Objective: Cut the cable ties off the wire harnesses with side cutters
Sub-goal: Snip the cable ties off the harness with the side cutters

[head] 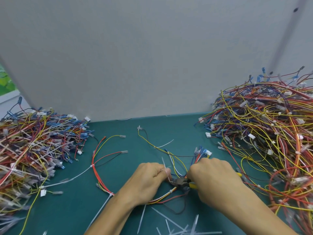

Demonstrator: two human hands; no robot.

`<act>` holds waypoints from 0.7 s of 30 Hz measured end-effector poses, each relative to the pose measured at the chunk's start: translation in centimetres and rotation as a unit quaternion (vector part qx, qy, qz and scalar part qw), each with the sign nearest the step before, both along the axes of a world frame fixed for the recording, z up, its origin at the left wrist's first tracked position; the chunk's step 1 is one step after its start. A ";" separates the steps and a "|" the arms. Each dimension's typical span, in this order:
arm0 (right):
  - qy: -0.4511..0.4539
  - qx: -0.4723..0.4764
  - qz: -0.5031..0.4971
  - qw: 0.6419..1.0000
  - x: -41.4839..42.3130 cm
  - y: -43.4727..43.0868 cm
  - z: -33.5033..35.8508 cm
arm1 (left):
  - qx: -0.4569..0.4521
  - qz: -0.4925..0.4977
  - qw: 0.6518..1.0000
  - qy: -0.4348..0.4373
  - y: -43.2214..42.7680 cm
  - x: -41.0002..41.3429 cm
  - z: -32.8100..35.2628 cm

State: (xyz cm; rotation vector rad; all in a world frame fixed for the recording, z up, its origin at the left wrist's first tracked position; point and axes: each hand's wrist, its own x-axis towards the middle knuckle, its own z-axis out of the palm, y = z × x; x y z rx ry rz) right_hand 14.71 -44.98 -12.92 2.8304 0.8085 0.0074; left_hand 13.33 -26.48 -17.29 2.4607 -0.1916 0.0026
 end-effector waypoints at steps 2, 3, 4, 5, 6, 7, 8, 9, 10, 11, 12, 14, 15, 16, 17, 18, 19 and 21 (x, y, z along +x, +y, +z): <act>0.006 0.001 -0.003 1.000 0.1 -0.1 -0.1 | -0.002 0.002 1.000 -0.005 0.0 -0.1 0.0; 0.008 0.003 -0.005 1.000 0.2 -0.1 -0.1 | -0.007 0.006 1.000 -0.007 0.0 -0.1 0.0; 0.011 0.006 -0.007 1.000 0.2 -0.1 -0.1 | -0.015 0.010 1.000 -0.009 0.1 -0.2 0.0; 0.013 0.008 -0.010 1.000 0.2 -0.2 -0.2 | -0.027 0.014 1.000 -0.009 0.1 -0.1 0.1; 0.014 0.010 -0.013 1.000 0.2 -0.2 -0.3 | -0.044 0.017 0.999 -0.007 0.2 -0.1 0.2; 0.014 0.011 -0.017 1.000 0.3 -0.2 -0.4 | -0.074 0.023 0.997 -0.002 0.2 -0.1 0.3; 0.012 0.013 -0.023 1.000 0.4 -0.3 -0.5 | -0.124 0.035 0.992 0.004 0.2 -0.2 0.5; 0.007 0.016 -0.030 0.999 0.6 -0.4 -0.6 | -0.189 0.055 0.980 0.007 0.3 -0.3 0.8; 0.002 0.018 -0.039 0.999 0.8 -0.6 -0.7 | -0.254 0.083 0.964 0.002 0.5 -0.3 1.0; -0.002 0.021 -0.049 0.999 0.9 -0.8 -0.7 | -0.308 0.108 0.945 -0.009 0.8 -0.2 1.3; -0.003 0.025 -0.060 0.998 1.1 -1.0 -0.7 | -0.348 0.125 0.929 -0.021 1.2 -0.2 1.7; 0.008 0.036 -0.078 0.996 1.5 -1.5 -0.4 | -0.397 0.134 0.907 -0.035 2.2 -0.4 2.7; 0.016 0.048 -0.079 0.996 1.6 -1.8 -0.1 | -0.409 0.130 0.903 -0.035 2.6 -0.6 3.2; 0.024 0.065 -0.072 0.995 1.7 -2.0 0.2 | -0.412 0.123 0.902 -0.035 3.1 -0.9 3.5; 0.033 0.083 -0.058 0.994 1.7 -2.1 0.5 | -0.409 0.113 0.905 -0.035 3.6 -1.2 3.8; 0.043 0.100 -0.039 0.993 1.6 -2.3 0.8 | -0.396 0.104 0.912 -0.038 4.0 -1.4 3.9; 0.054 0.115 -0.019 0.992 1.5 -2.3 1.1 | -0.372 0.095 0.922 -0.046 4.3 -1.6 3.9; 0.081 0.138 0.016 0.987 0.9 -2.2 1.4 | -0.303 0.073 0.948 -0.064 4.6 -2.3 3.8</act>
